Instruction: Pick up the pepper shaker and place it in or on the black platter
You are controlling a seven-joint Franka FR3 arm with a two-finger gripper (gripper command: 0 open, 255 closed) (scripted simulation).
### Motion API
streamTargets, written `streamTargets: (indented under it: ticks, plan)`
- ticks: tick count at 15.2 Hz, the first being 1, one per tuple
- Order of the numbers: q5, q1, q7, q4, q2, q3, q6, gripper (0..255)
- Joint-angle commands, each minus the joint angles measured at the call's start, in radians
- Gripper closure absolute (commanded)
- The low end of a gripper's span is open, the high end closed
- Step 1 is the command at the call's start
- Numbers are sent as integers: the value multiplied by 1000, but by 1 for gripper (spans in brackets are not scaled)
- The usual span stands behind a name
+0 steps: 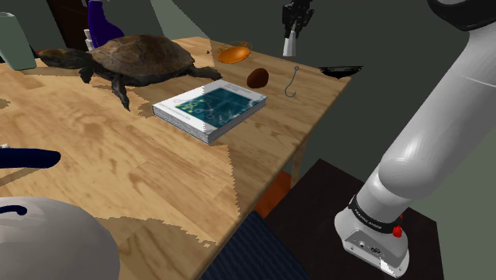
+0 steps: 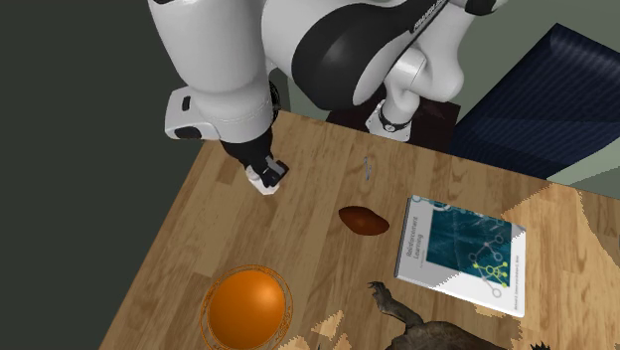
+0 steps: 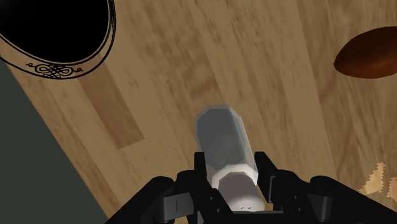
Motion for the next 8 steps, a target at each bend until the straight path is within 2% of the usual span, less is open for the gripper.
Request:
streamTargets:
  ticks: [1,8]
  plan:
    - [4,-1,-1,44,11,-2,-34,255]
    - [20,-8,-7,198,58,-8,-144,255]
